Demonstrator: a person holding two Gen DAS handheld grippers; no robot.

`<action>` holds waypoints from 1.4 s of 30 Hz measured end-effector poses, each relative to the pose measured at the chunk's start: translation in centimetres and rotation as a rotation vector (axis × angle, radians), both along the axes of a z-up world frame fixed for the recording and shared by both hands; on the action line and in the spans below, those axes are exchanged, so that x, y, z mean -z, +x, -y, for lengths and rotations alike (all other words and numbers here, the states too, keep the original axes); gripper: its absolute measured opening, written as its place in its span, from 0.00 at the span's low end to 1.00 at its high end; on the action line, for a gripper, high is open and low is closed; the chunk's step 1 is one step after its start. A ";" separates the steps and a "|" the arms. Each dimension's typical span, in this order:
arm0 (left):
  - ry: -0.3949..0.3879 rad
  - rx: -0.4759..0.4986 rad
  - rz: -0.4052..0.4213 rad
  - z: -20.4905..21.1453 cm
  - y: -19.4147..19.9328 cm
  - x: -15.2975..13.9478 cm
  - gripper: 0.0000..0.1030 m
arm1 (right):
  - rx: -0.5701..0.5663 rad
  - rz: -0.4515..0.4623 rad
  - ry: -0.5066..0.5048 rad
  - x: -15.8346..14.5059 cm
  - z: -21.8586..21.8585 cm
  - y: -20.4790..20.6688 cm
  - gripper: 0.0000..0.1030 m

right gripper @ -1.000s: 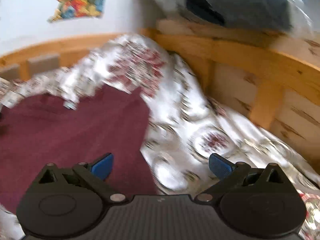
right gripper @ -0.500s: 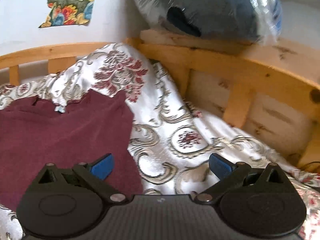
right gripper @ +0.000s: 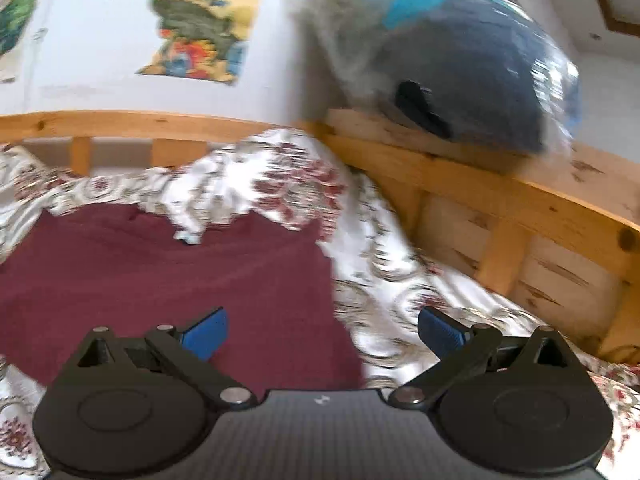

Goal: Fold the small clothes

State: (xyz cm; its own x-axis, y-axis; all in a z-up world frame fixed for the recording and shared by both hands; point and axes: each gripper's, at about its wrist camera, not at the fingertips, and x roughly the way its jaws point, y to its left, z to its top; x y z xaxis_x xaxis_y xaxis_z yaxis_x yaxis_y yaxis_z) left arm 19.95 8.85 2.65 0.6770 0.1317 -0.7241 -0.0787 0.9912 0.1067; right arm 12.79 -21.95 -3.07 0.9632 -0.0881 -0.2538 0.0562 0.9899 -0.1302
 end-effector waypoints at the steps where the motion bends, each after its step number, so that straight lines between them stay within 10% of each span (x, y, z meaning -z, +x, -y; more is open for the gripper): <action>1: 0.004 0.024 -0.006 0.0 -0.5 0.1 0.99 | -0.029 0.002 -0.016 0.2 -0.9 0.0 1.00; 9: 0.072 0.220 0.044 0.6 -4.0 2.6 0.99 | -0.224 -0.046 -0.111 1.7 -6.6 -0.3 1.00; 24: -0.339 0.332 0.073 -1.3 -0.3 7.0 0.99 | -0.196 -0.041 -0.149 3.0 -9.4 3.1 1.00; 42: -0.574 0.312 0.007 -3.3 0.9 8.6 0.99 | -0.205 -0.123 -0.182 5.2 -10.2 5.0 1.00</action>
State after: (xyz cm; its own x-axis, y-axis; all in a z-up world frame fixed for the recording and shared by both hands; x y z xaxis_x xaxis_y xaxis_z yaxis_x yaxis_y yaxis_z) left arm 20.83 12.14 -5.93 0.6255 -0.4785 -0.6162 0.2233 0.8666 -0.4463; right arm 17.77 -11.75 -8.24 0.9286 0.0505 -0.3677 -0.1698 0.9387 -0.2999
